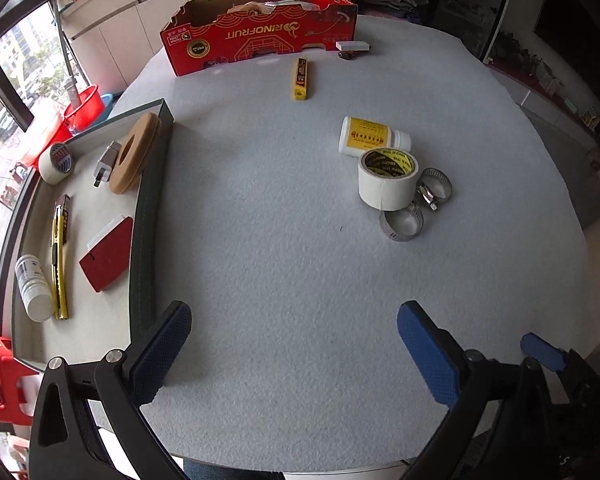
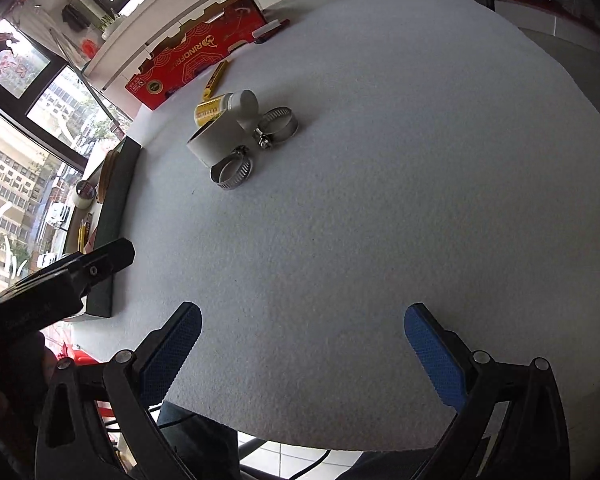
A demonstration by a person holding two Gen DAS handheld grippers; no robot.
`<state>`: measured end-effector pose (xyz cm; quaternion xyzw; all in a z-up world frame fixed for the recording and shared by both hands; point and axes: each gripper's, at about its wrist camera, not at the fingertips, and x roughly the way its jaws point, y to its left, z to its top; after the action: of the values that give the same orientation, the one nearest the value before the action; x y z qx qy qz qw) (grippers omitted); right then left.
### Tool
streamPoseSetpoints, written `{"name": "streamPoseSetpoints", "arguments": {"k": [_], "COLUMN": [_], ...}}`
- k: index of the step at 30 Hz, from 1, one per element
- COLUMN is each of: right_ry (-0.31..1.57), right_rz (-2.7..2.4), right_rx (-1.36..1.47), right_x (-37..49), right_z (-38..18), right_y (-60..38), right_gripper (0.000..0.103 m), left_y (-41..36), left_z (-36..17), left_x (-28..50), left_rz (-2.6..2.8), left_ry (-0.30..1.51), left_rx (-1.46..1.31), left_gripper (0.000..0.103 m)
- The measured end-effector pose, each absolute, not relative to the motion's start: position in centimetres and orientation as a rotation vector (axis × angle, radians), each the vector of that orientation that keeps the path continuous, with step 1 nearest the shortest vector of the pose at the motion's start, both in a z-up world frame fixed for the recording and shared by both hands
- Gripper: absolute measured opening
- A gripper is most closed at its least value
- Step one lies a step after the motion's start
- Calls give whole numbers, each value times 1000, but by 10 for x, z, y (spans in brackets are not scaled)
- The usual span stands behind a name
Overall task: Organize rigid objects
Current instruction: 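Move both grippers from the tray toward the tape roll and clamps, then grasp the white tape roll with the left gripper while the right grasps a metal hose clamp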
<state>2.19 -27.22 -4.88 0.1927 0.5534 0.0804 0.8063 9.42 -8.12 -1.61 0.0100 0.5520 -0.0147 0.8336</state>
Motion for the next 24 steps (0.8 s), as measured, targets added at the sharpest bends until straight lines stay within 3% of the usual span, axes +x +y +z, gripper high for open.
{"name": "streamPoseSetpoints", "arguments": {"k": [11,24], "right_ry": [1199,1195], "right_rz": [169,146], "right_rx": [404,303], "right_x": [25,40], "right_z": [-52,-53], "right_y": [-289,-281], "right_gripper": [102,102], "left_y": [-138,-71], "left_z": [-36,-53], "left_x": [175,188], "left_rz": [-36,78], "left_ry": [1135,1153], "left_rx": [80,14], "left_gripper": [103,103]}}
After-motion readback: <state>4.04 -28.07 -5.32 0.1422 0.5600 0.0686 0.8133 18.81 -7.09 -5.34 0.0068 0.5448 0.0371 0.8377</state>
